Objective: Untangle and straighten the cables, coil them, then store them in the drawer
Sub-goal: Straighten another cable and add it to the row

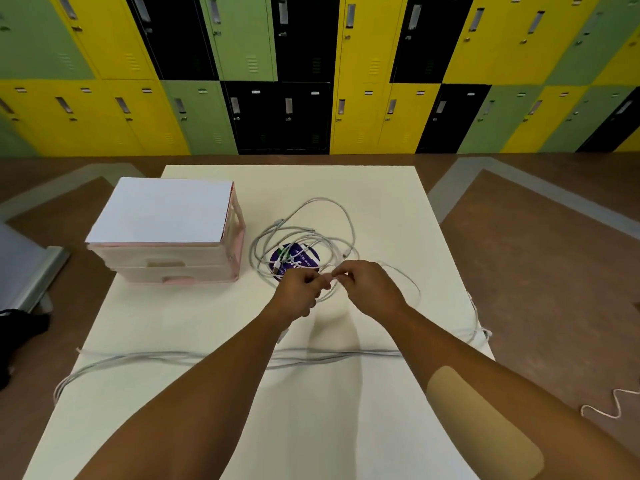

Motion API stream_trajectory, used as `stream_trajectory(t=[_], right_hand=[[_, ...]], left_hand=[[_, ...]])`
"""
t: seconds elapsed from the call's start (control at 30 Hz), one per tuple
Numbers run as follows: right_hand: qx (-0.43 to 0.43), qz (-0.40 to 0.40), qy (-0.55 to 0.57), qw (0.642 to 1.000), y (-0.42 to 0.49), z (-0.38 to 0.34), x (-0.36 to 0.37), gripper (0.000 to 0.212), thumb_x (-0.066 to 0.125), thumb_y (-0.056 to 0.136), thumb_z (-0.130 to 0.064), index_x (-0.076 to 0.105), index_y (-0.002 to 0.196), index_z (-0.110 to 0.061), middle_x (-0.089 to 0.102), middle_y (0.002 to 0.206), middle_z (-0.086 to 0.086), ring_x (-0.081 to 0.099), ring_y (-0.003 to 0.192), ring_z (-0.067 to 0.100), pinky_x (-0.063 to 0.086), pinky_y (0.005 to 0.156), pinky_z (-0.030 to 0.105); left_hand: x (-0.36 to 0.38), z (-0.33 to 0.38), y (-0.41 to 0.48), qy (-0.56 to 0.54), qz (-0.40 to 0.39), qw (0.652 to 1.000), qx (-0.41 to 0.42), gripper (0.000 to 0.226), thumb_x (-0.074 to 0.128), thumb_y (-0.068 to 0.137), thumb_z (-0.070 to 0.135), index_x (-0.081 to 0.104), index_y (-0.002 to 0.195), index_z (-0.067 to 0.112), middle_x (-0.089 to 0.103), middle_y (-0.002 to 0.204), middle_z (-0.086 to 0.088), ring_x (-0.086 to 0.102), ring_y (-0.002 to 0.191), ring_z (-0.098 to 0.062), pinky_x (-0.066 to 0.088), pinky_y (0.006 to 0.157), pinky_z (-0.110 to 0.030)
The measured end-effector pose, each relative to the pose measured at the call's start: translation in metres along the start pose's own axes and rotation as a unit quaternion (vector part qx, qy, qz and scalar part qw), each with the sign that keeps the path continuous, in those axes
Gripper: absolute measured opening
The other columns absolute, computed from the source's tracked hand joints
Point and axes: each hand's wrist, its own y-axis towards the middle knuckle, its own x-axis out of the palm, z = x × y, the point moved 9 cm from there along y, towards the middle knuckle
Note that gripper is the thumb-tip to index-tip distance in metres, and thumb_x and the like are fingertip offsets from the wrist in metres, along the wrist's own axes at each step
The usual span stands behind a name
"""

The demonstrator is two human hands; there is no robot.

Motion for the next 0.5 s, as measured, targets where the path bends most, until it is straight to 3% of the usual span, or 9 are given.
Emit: stream_trajectory(t=[0.07,0.17,0.33,0.43,0.5], right_hand=[[0.014,0.032,-0.010,0.999,0.001,0.008,-0.007,0.018,0.054,0.098,-0.024,0.071,0.101,-0.028,0.071,0.093,-0.009,0.064,0.085,0.016,0.052,0.075,0.033],[0.046,0.038,0.002,0.998,0.000,0.020,-0.012,0.016,0.053,0.098,-0.023,0.069,0.101,-0.026,0.063,0.083,-0.010,0.061,0.079,0.017,0.047,0.070,0.030],[0.061,-0.092,-0.044,0.993,-0.007,0.020,0.013,0.021,0.048,0.086,-0.009,0.066,0.090,-0.018,0.068,0.099,0.000,0.063,0.088,0.022,0.055,0.077,0.035],[0.017,-0.130,0.007,0.991,-0.014,0.006,0.026,0.030,0.045,0.092,-0.006,0.067,0.108,-0.019,0.065,0.107,-0.003,0.060,0.085,0.016,0.053,0.077,0.034],[-0.014,-0.130,0.026,0.991,-0.016,-0.003,0.031,0.026,0.046,0.100,-0.017,0.066,0.117,-0.019,0.064,0.107,-0.003,0.058,0.088,0.014,0.047,0.076,0.030]], left_hand=[[0.001,-0.006,-0.004,0.039,-0.020,0.999,-0.005,0.036,0.059,0.097,0.036,0.068,0.076,0.010,0.046,0.062,-0.003,0.036,0.050,-0.015,0.030,0.045,-0.023],[0.001,-0.008,-0.012,0.083,-0.031,0.996,0.001,0.040,0.050,0.102,0.036,0.061,0.072,0.011,0.044,0.062,0.001,0.036,0.044,-0.005,0.028,0.045,-0.020],[-0.004,-0.015,-0.014,0.015,0.008,0.999,-0.031,0.032,0.045,0.103,0.022,0.064,0.079,0.010,0.046,0.066,0.002,0.032,0.051,-0.012,0.022,0.044,-0.020],[0.000,-0.012,-0.016,0.036,-0.004,0.999,-0.020,0.028,0.045,0.101,0.012,0.067,0.083,0.011,0.048,0.058,0.009,0.033,0.044,-0.008,0.023,0.041,-0.020],[0.002,-0.006,-0.019,0.052,-0.001,0.999,0.007,0.025,0.049,0.099,0.011,0.067,0.082,0.012,0.050,0.057,0.007,0.037,0.044,-0.005,0.028,0.042,-0.018]])
